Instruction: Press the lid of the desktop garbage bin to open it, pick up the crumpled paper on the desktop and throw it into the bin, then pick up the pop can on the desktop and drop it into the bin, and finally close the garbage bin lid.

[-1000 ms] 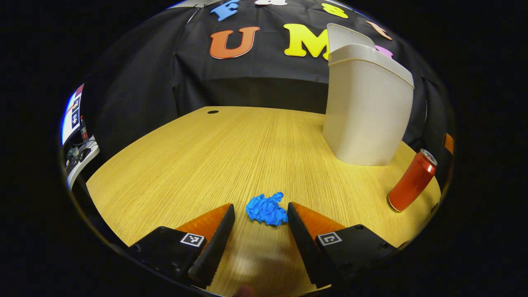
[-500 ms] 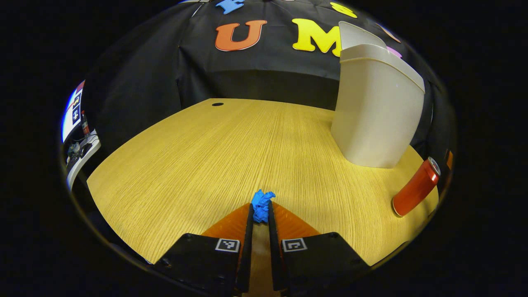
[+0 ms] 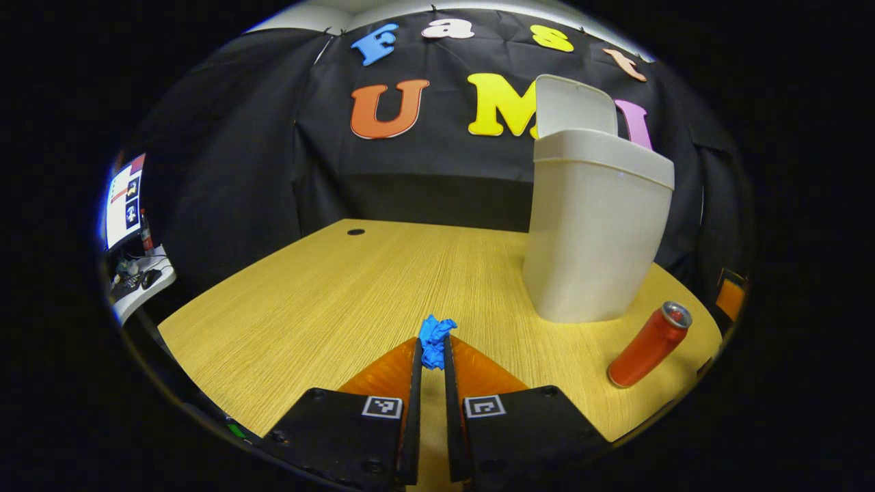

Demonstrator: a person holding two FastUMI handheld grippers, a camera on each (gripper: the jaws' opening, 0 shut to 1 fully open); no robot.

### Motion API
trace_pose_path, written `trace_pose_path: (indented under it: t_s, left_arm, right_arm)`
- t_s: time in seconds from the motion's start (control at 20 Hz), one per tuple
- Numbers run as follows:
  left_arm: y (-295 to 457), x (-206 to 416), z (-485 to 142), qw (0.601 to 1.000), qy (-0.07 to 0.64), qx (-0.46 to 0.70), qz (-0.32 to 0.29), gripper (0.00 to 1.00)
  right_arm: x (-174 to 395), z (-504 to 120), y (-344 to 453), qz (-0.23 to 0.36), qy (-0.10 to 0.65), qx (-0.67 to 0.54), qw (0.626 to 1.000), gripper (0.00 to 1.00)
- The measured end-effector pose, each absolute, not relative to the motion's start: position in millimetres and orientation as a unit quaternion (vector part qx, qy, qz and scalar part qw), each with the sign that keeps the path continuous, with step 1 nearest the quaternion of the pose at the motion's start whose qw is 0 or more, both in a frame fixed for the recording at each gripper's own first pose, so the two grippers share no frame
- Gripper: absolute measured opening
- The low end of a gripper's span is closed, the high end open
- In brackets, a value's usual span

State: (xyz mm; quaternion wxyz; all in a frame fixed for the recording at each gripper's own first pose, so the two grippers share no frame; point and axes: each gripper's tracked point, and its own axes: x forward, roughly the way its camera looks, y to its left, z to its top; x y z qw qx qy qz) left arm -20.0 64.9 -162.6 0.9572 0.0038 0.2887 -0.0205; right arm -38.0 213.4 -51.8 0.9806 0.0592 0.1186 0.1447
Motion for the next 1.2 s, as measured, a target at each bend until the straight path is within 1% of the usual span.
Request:
trace_pose_path:
  t_s: [0.2,0.35,0.55,0.6,0.65,0.7,0.9,0.95,1.0,1.05,1.1,1.15,1.2]
  left_arm:
    - [51.6,-12.5,-121.4,0.972,0.234,-0.011,-0.026,0.19]
    - [41.8,-8.8,-92.2,0.979,0.2,-0.022,-0.034,0.19]
    - [32.2,-4.5,-62.8,0.986,0.161,-0.005,-0.039,0.19]
    - [28.8,-5.9,-58.6,0.987,0.154,-0.003,-0.043,0.19]
    - [25.3,-6.1,-56.1,0.988,0.15,-0.002,-0.047,0.19]
    - [22.5,-5.9,-52.4,0.988,0.145,-0.001,-0.049,0.19]
    - [14.7,-6.0,-42.4,0.99,0.131,-0.006,-0.057,0.19]
    - [13.7,-5.1,-39.8,0.99,0.128,-0.007,-0.057,0.19]
    - [13.7,-4.3,-37.5,0.991,0.126,-0.008,-0.055,0.19]
    - [14.3,-2.7,-35.1,0.991,0.124,-0.007,-0.051,0.19]
    - [15.3,-0.5,-32.1,0.991,0.122,-0.009,-0.047,0.19]
    - [14.6,2.0,-29.8,0.992,0.121,-0.012,-0.045,0.19]
    - [12.9,4.3,-25.5,0.992,0.119,-0.015,-0.046,0.19]
  right_arm:
    - [-40.5,-65.0,235.4,0.146,0.13,0.034,0.98,0.95]
    - [-37.3,-84.1,248.2,0.146,0.153,0.019,0.977,0.96]
    - [-30.2,-114.3,254.5,0.141,0.193,0.003,0.971,0.95]
    - [-28.5,-122.2,255.9,0.141,0.204,0.005,0.969,0.95]
    - [-26.2,-128.6,256.3,0.14,0.214,0.005,0.967,0.98]
    - [-25.0,-133.7,257.0,0.139,0.222,0.005,0.965,0.96]
    - [-16.3,-156.4,259.5,0.138,0.259,0.01,0.956,0.96]
    - [-14.1,-160.1,262.2,0.139,0.268,0.011,0.953,0.98]
    - [-13.7,-164.9,263.3,0.14,0.276,0.014,0.951,0.96]
    - [-13.6,-169.1,263.4,0.14,0.284,0.016,0.948,0.96]
    - [-14.3,-174.9,263.9,0.141,0.293,0.019,0.945,0.98]
    - [-14.6,-177.8,264.2,0.142,0.299,0.021,0.943,0.96]
    - [-13.8,-179.2,263.2,0.141,0.303,0.024,0.942,0.96]
